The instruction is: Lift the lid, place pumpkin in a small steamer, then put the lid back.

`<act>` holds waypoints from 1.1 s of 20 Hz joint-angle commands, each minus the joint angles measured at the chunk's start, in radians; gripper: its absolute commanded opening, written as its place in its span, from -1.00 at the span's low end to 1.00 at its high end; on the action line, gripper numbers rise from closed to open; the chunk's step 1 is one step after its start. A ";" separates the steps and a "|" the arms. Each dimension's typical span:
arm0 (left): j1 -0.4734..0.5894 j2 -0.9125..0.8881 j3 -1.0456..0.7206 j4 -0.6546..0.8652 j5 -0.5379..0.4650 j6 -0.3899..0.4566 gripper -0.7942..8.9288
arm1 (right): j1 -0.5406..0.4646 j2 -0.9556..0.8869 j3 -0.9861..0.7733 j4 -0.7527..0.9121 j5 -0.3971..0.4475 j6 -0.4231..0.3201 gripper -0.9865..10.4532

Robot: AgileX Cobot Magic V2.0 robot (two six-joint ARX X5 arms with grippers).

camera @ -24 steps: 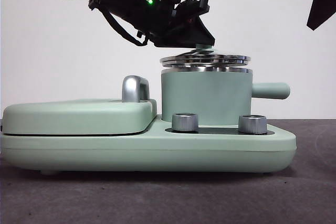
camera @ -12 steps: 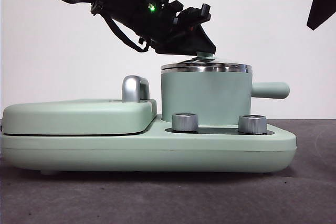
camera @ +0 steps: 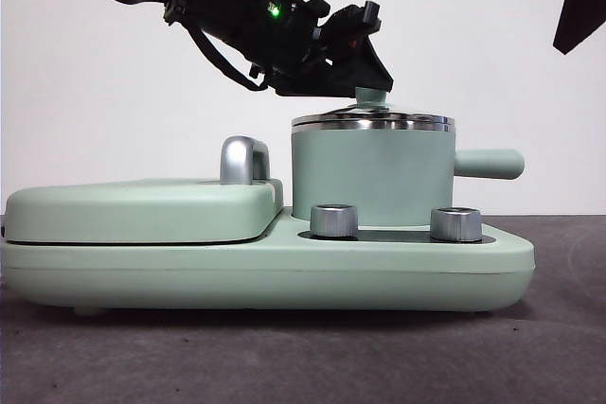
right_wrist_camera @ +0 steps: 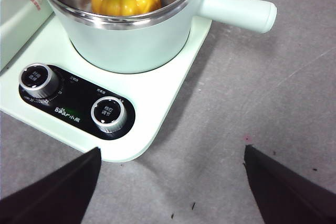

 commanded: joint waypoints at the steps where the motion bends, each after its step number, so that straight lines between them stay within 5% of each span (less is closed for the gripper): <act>1: -0.002 -0.035 0.023 -0.026 0.003 -0.027 -0.32 | 0.004 0.008 0.004 0.006 0.001 0.010 -0.10; 11: 0.148 -0.322 0.018 -0.530 0.003 -0.225 -0.32 | 0.005 0.008 0.004 0.031 0.000 0.008 -0.10; 22: 0.328 -0.813 -0.325 -0.749 0.003 -0.235 -0.32 | 0.005 0.009 0.004 0.152 0.000 -0.027 -0.10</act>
